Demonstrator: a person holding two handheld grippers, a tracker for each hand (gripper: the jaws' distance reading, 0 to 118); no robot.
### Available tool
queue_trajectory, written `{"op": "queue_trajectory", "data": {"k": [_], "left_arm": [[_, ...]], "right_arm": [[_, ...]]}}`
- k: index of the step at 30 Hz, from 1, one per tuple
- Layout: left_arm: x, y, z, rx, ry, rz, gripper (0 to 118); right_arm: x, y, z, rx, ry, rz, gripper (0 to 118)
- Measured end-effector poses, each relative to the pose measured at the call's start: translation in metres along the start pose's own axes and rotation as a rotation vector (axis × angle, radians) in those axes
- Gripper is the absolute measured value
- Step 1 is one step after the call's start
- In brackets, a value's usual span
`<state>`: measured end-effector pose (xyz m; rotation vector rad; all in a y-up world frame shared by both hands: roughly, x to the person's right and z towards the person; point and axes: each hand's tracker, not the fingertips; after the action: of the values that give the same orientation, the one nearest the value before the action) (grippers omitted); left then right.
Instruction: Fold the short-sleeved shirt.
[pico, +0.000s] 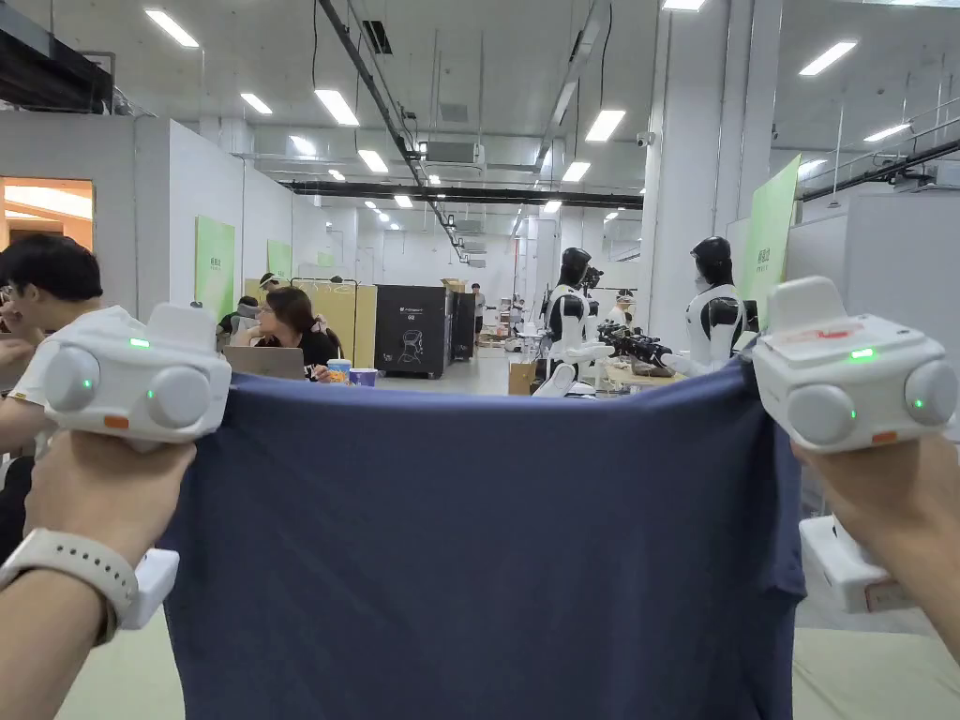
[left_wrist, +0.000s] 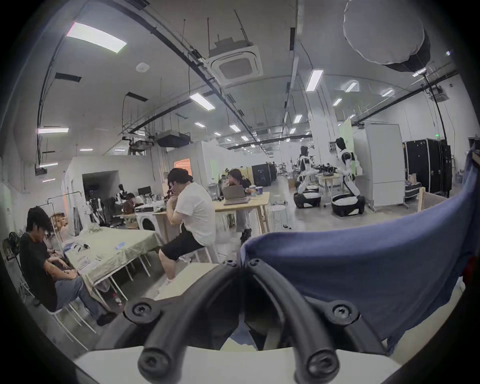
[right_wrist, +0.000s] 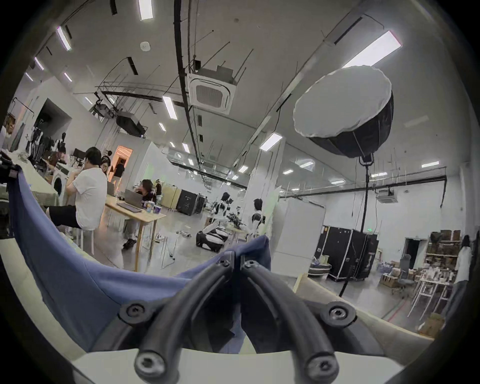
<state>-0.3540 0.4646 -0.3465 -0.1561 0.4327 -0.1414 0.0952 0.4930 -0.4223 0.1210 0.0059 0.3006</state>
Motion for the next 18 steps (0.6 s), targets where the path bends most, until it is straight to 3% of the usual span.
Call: {"op": "queue_trajectory", "data": {"k": [10,15,18], "left_arm": [[-0.008,-0.064,0.069,-0.053,-0.071,0.003,0],[-0.015,-0.142,0.142,-0.107,-0.149,0.006,0],[-0.022,-0.204,0.186,-0.178,-0.191,0.005,0]], "right_arm": [[0.014,-0.048,0.085,-0.062,0.077,-0.064,2],[0.023,-0.114,0.154,-0.171,0.138,-0.087,2],[0.023,-0.175,0.198,-0.26,0.175,-0.054,2]]}}
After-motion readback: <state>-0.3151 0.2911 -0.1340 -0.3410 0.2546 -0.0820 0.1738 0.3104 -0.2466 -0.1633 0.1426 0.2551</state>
